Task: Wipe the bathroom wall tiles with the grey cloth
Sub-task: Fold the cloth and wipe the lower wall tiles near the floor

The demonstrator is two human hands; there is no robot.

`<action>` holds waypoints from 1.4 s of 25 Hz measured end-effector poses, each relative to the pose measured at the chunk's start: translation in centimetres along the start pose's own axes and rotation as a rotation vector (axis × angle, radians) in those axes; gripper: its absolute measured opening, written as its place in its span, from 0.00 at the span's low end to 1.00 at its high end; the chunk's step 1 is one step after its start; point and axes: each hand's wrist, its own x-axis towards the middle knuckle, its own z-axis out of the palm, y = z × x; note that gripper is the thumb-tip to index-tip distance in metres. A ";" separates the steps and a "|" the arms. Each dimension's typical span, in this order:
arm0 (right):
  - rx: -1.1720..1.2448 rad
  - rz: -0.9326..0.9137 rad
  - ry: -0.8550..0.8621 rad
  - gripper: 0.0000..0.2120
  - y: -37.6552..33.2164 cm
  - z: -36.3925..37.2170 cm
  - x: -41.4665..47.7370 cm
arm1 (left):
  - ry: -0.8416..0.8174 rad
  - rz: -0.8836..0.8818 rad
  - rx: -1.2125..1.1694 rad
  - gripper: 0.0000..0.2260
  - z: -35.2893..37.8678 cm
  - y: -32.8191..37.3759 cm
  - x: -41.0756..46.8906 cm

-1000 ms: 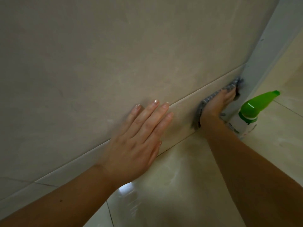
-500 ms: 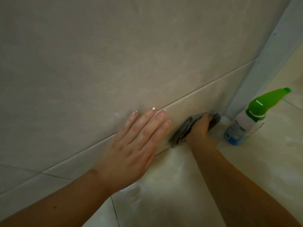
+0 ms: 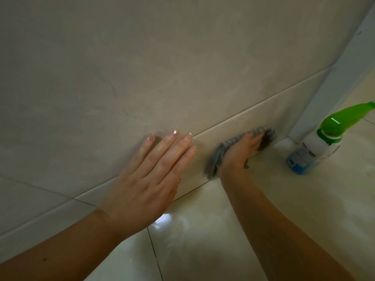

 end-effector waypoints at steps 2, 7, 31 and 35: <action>-0.039 -0.229 -0.043 0.36 -1.2 0.5 -0.1 | -0.004 -0.016 0.000 0.30 -0.4 0.3 -0.8; 0.085 0.112 0.195 0.27 -1.1 0.5 4.8 | -0.013 -0.065 0.002 0.28 -1.9 -0.7 -2.6; -0.466 -0.690 -0.143 0.24 3.1 3.0 -10.6 | -0.021 -0.544 0.010 0.28 -6.2 -1.4 -12.0; -0.318 -0.517 -0.132 0.25 3.1 3.9 -13.4 | -0.030 -0.616 0.025 0.28 -6.3 -1.4 -14.4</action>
